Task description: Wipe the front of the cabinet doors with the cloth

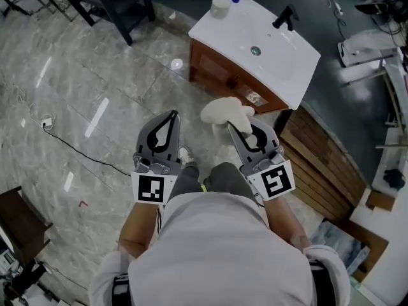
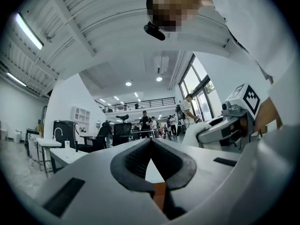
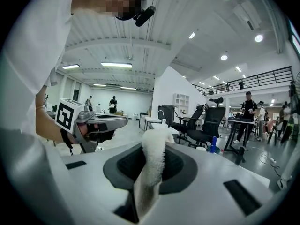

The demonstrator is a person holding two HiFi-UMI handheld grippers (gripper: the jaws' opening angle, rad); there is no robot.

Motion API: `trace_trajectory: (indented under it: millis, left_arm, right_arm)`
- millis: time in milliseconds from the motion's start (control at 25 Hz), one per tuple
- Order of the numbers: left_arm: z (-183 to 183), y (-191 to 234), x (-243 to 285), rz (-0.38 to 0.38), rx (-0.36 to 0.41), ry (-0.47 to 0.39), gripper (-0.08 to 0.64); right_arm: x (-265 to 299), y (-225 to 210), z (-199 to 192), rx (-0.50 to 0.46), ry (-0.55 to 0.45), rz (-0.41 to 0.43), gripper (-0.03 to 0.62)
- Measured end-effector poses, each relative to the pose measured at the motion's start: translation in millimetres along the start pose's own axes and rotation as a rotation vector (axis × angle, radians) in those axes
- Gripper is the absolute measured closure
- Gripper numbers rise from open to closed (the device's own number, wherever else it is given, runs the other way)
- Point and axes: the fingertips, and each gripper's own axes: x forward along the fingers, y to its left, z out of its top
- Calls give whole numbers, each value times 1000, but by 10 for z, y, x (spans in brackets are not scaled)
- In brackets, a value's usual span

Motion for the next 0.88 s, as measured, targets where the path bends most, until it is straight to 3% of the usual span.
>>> trace_trajectory:
  millis: [400,680,880]
  left_arm:
    - [-132,64,565,30,18,40,541]
    - [-570,145,930,98,10,108,541]
    - [-1075,232,1132,121,9,128,541]
  right_arm:
    - [350,-528,-215,7,-1,30,517]
    - [709,-927,-622,47,-13,51,517]
    - [1035,-1122,-1100,46,-7,56,517]
